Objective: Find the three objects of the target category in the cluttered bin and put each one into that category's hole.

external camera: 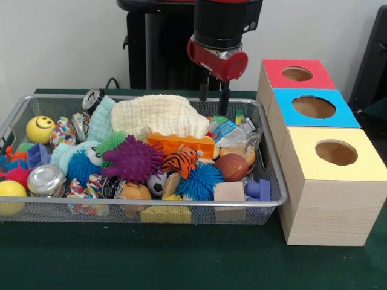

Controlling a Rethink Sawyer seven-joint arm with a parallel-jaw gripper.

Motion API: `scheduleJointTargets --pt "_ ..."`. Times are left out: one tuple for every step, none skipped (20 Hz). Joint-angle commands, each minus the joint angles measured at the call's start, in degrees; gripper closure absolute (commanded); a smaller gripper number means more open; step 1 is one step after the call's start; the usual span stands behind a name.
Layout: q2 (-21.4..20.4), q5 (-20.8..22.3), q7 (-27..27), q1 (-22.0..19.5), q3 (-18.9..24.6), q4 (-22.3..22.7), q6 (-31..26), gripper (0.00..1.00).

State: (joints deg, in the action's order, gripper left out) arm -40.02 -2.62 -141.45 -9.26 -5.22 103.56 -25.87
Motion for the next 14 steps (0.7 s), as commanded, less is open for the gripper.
scheduleJointTargets --pt "4.1 -4.6 -15.5 3.1 -5.8 -4.1 3.2 0.00" --pt "3.6 -7.0 -17.5 3.1 -6.1 -4.0 2.3 0.00" --pt "3.8 -9.3 -19.9 3.8 -7.2 -4.8 0.9 0.00" --pt "4.6 -10.6 -22.1 5.8 -9.7 -6.3 -0.5 0.00" --pt "5.2 -11.5 -23.4 7.0 -11.5 -7.7 -2.8 0.00" --pt "5.5 -12.2 -24.6 8.2 -13.0 -8.7 -5.2 0.00" --pt "5.5 -12.5 -24.9 9.1 -14.6 -9.2 -7.0 0.00" --pt "5.2 -13.0 -25.0 9.8 -15.5 -9.0 -8.4 0.00" --pt "5.1 -13.3 -25.3 10.6 -16.7 -9.1 -11.1 0.00" --pt "4.6 -13.9 -25.7 10.9 -16.8 -8.6 -13.6 0.00" --pt "4.1 -14.6 -26.0 11.2 -16.7 -8.0 -15.1 0.00" --pt "4.0 -15.2 -26.6 11.6 -16.9 -7.6 -15.7 0.00" --pt "4.0 -15.8 -27.1 12.0 -17.1 -7.3 -16.3 0.00" --pt "4.0 -16.5 -28.0 12.5 -17.4 -7.2 -16.8 0.00"
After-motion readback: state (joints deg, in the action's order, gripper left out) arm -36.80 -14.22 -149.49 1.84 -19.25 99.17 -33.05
